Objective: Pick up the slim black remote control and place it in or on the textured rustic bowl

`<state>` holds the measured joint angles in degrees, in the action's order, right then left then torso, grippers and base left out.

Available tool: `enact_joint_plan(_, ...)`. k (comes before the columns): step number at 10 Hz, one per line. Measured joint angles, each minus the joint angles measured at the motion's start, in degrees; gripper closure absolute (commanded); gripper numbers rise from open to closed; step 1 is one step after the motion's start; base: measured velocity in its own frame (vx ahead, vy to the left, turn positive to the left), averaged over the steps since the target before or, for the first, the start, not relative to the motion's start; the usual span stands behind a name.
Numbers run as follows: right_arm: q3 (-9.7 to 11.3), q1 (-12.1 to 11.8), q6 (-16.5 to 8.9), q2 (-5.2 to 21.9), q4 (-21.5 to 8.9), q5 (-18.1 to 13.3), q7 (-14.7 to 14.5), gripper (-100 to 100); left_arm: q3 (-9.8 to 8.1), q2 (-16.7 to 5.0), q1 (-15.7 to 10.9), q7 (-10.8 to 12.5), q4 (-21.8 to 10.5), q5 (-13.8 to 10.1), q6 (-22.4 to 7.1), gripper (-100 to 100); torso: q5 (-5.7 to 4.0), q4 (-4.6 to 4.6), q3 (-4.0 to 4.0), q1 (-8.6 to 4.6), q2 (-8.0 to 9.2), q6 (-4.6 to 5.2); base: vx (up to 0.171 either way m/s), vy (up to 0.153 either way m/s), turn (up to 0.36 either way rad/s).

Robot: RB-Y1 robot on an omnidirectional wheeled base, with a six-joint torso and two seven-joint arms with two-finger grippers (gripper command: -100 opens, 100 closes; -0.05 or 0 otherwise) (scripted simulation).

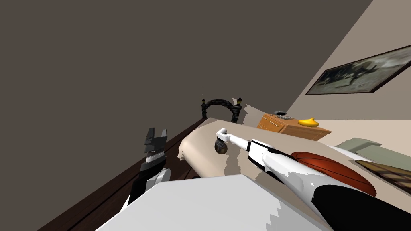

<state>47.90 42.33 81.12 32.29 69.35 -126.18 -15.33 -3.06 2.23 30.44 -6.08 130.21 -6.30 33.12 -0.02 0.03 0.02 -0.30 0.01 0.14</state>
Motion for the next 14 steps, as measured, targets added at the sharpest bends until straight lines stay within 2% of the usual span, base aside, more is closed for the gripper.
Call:
enact_joint_plan(1,0.0,0.84,1.07,0.12,-1.22,0.11,-0.81,100,0.0,0.0,0.0,0.0,0.0,0.0,0.0,0,0.0,0.02,0.02,0.0,0.03,-0.01,-0.002,-0.045,-0.01)
enact_joint_plan(2,-0.01,0.93,1.34,0.22,-1.39,0.09,-1.0,-100,0.0,0.0,0.0,0.0,0.0,0.0,0.0,0,0.0,0.0,0.01,0.22,0.02,-0.07,0.0,-0.011,-0.001)
enact_joint_plan(6,0.0,0.91,1.33,0.23,-1.38,0.08,-0.99,-100,0.01,0.01,0.0,0.0,0.0,0.0,0.0,0,0.07,0.0,0.01,0.47,0.01,-0.09,0.0,0.0,0.0)
enact_joint_plan(7,0.0,0.91,1.33,0.23,-1.38,0.08,-0.99,0,0.01,0.01,0.0,0.0,0.0,0.0,0.0,0,0.07,0.0,0.01,0.47,0.01,-0.09,0.0,0.0,0.0)
enact_joint_plan(8,0.0,0.91,1.33,0.23,-1.38,0.08,-0.99,-100,0.01,0.01,0.0,0.0,0.0,0.0,0.0,0,0.07,0.0,0.01,0.47,0.01,-0.09,-0.017,0.001,-0.025)
enact_joint_plan(9,-0.5,1.68,2.5,0.72,-0.41,0.63,-0.76,-100,0.01,0.01,0.0,0.0,0.0,0.0,0.0,0,0.08,0.02,0.04,0.48,0.06,-0.08,-0.028,-0.007,-0.024)
enact_joint_plan(13,-2.1,5.23,6.63,1.04,-0.03,2.45,-0.98,-100,0.01,0.01,0.0,0.0,0.0,0.0,0.0,0,0.07,0.03,0.07,0.46,0.12,-0.09,-0.024,-0.006,-0.016)
enact_joint_plan(14,-2.16,5.34,6.92,1.06,0.01,2.51,-0.96,0,0.01,0.01,0.0,0.0,0.0,0.0,0.0,0,0.07,0.01,0.05,0.47,0.08,-0.08,0.0,0.0,0.0)
